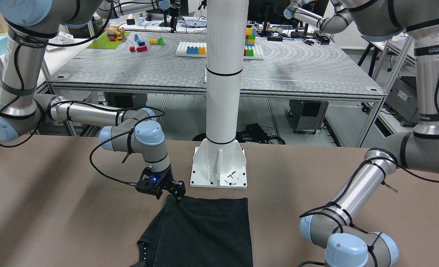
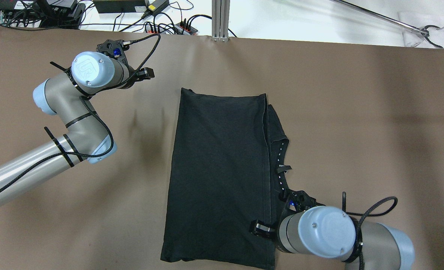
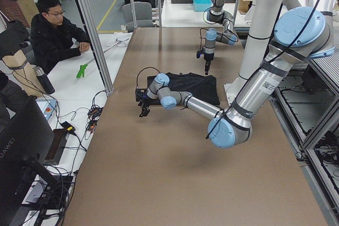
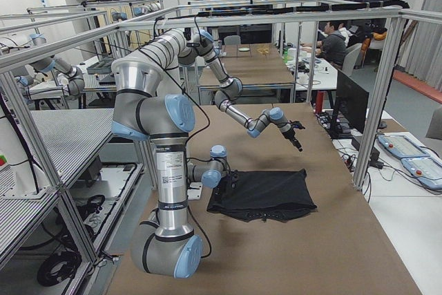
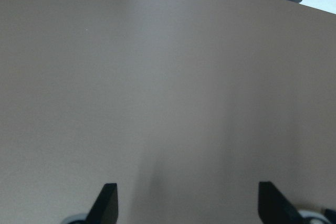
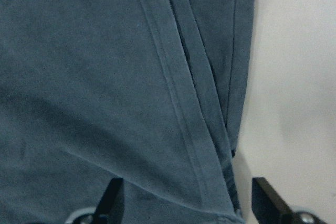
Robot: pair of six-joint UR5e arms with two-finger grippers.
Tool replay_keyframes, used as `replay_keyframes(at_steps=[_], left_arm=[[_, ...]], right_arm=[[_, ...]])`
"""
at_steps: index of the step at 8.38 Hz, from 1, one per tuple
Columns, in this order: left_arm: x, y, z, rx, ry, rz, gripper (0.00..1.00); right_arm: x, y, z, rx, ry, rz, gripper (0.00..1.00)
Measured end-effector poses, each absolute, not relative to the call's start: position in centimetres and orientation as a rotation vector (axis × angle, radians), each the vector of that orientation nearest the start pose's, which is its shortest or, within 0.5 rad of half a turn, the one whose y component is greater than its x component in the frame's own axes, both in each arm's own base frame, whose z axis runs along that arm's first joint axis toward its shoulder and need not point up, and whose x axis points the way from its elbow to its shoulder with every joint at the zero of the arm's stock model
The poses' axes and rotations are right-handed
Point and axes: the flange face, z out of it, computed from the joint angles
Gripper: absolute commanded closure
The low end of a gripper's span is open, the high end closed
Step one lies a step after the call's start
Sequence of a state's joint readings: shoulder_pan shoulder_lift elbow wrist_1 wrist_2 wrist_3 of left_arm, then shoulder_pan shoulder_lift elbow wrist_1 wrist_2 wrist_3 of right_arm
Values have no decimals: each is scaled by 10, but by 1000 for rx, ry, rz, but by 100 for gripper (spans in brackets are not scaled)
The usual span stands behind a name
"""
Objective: Fold clothes
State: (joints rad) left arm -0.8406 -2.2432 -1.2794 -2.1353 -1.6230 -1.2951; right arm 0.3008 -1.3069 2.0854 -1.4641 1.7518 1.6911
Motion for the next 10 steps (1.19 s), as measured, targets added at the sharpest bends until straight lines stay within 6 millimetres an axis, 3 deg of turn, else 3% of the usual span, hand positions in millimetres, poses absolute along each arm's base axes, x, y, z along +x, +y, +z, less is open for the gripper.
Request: replay_keyframes(at_steps=[2,4,8,10], left_arm=[[416,-657,327,465,836,-499,6],[416,-658,326,467,836,-499,6],[426,-653,322,484,833,-497,6],[434,-649,317,488,837,-498,6]], right_arm=[[-495,-245,275,-109,-915,720,21],[-516,-229,289,-96,-908,931,25],[-530,-219,311,-58,-855,973,25],[-534,-213,319,-39,-797,959,35]])
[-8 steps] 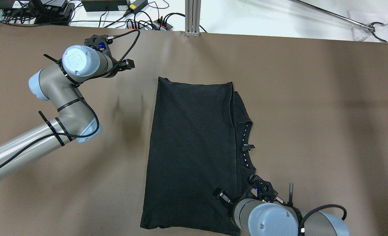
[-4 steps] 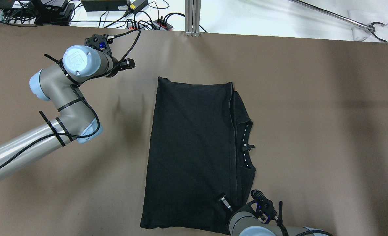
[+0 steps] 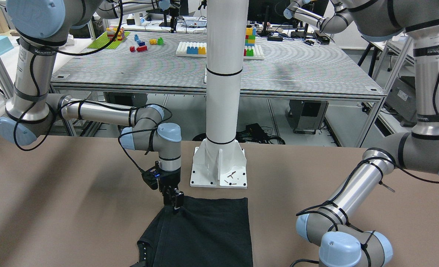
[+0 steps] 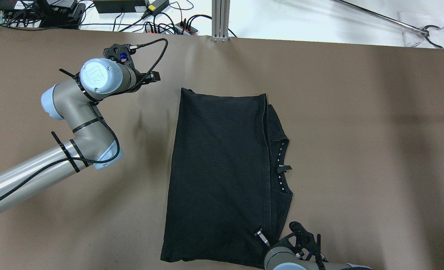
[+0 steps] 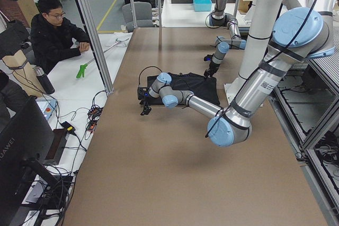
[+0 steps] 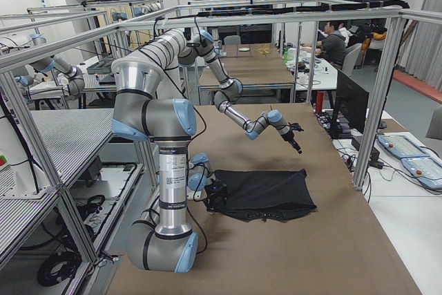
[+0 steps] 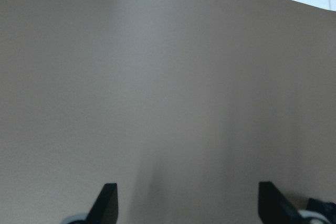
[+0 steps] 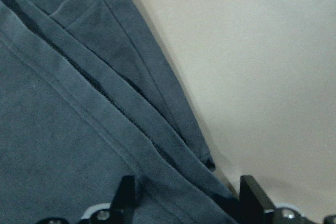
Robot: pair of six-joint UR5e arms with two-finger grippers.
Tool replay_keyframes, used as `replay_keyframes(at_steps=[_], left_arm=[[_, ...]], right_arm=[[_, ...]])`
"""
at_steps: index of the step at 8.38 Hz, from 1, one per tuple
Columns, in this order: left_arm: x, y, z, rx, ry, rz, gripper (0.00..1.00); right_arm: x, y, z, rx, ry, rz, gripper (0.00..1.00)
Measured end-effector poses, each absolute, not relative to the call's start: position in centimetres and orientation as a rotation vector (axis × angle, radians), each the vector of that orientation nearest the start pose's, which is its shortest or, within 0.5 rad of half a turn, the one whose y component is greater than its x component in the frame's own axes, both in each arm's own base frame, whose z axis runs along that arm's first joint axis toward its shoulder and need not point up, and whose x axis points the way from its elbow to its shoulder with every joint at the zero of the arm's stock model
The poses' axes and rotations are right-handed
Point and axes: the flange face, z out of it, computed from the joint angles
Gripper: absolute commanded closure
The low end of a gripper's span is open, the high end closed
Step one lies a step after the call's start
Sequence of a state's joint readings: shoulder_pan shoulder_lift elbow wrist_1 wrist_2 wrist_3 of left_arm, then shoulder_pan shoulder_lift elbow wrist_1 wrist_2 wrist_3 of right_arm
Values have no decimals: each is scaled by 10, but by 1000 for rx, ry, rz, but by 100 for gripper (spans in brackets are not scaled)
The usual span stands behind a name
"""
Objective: Fold clothes
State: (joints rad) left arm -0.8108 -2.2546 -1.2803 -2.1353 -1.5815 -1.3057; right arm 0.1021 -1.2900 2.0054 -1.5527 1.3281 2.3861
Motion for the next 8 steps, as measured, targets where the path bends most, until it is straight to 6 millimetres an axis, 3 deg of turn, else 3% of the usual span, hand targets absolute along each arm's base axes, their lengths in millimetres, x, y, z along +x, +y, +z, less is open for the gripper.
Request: replay_keyframes(at_steps=[3,4,8], left_arm=[[439,-646,314,493,839,-505,6],[440,-646,315,494,837,-505,6],[439,-644,324,489,828,-510,6]], right_arm=[[-536,-209,320,-34,-778,952,87],[-536,-209,320,-35,-781,952,100],[-533,-222,306,-37,-812,973,100]])
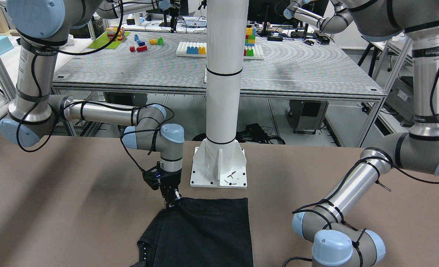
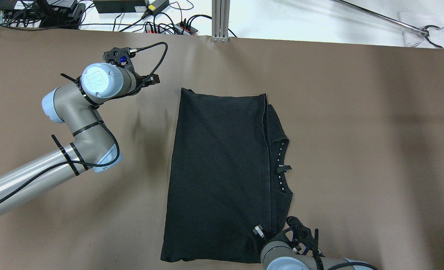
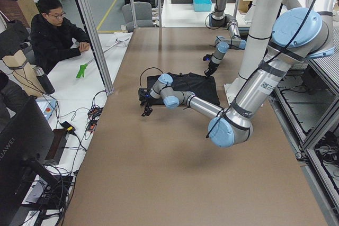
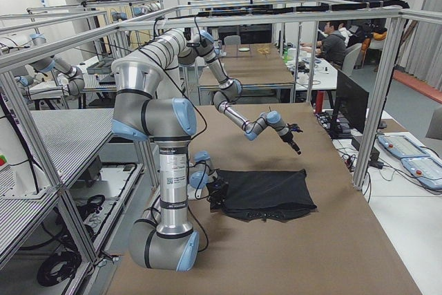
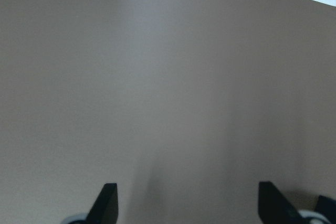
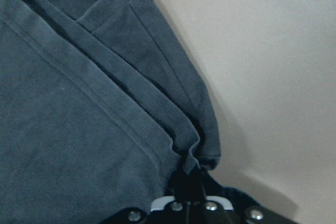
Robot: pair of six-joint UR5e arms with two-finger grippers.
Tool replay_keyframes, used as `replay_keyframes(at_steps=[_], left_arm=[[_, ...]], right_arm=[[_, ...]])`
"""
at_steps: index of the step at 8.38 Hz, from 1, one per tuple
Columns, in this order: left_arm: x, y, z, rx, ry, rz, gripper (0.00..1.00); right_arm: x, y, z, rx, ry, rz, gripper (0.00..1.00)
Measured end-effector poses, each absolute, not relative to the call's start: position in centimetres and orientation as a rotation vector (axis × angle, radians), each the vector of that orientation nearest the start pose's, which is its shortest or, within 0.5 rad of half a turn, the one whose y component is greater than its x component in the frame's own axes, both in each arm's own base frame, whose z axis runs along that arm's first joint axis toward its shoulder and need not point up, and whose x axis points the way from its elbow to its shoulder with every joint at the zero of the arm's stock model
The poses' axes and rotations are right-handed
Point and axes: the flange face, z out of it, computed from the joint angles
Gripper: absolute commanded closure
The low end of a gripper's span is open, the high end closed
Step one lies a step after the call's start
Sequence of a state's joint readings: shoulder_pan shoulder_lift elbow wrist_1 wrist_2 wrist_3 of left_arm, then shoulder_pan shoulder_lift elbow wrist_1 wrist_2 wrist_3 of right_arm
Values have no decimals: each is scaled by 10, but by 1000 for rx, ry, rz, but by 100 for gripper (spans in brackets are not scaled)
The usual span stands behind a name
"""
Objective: Fold clothes
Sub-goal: 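Move the left gripper to the shirt's other near corner and grasp it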
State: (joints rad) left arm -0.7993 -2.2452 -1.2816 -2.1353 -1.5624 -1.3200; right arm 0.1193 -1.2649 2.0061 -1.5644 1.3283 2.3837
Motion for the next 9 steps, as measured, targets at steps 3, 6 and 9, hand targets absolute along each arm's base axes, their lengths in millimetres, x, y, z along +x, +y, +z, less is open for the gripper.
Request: replay_keyframes(at_steps=[3,6,9], left_arm=[[439,-643,325,483,831,-517,6],[443,-602,306,422,942,-606,5],[446,-483,292,252,1127,-716,5]], right_arm=[[-527,-235,289,-84,-822,946,100],[-505,-227,275,-136,-844,843,100],[-501,-221,279,-163,-832,805,100]])
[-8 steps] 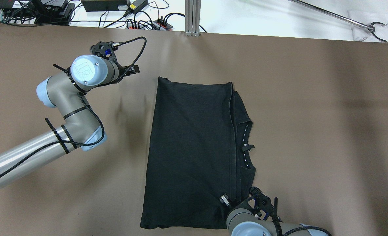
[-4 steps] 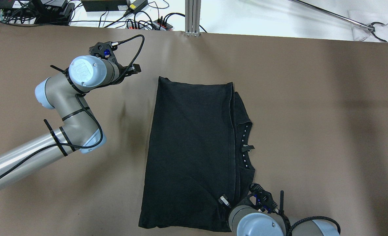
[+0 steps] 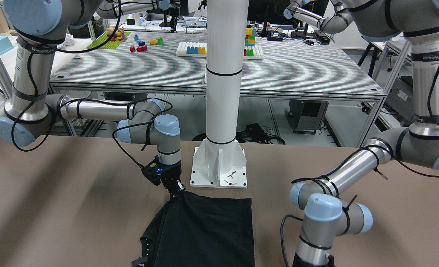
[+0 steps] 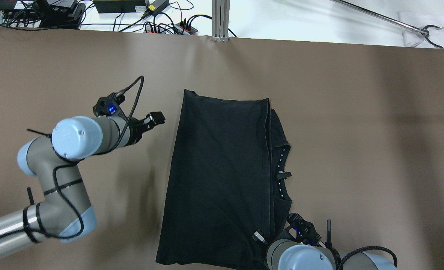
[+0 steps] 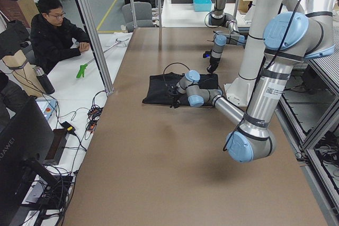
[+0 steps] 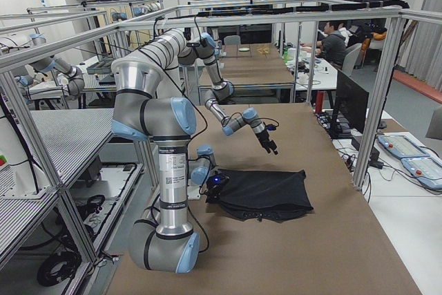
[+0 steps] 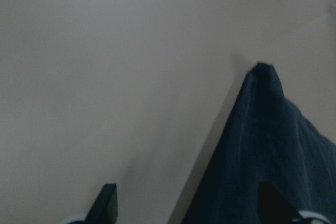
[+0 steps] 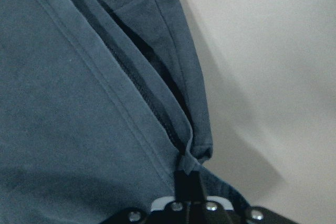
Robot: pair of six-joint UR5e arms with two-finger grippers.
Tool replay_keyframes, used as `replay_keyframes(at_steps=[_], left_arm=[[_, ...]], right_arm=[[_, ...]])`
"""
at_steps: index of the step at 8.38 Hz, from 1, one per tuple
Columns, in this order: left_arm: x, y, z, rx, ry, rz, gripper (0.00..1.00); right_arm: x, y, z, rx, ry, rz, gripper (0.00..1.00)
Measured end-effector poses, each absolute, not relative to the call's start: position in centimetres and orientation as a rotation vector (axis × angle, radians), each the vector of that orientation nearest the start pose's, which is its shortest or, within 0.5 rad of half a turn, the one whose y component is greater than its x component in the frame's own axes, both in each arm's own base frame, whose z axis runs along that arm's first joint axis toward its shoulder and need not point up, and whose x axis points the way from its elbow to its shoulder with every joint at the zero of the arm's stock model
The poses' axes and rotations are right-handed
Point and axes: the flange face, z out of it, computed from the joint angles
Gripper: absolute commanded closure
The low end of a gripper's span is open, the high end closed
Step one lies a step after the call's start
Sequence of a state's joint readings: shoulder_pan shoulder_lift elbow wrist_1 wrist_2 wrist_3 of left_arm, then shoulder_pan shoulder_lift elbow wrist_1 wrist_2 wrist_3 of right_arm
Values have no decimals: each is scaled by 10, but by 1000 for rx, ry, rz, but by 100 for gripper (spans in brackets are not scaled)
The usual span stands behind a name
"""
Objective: Fold clothes
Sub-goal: 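Move the left gripper to the shirt's other near corner and grasp it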
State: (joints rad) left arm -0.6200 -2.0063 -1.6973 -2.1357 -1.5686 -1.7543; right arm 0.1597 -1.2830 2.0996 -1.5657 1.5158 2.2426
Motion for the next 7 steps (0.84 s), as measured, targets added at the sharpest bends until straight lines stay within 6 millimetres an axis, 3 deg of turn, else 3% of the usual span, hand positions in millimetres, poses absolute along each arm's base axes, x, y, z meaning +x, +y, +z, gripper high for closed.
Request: replay_keyframes(at_steps=[2,4,7], left_arm=[[472,-392,288,150,1191,-745,7],[502,-315,301,105,1190,-734,12],[526,-248,309,46,1188,-716,23]], right_arm=[[-499,-220,281,-174,-827,799,100],[-500,-219,282,-177,-824,797,100],[-500,-218,283,-176,-820,796,100]])
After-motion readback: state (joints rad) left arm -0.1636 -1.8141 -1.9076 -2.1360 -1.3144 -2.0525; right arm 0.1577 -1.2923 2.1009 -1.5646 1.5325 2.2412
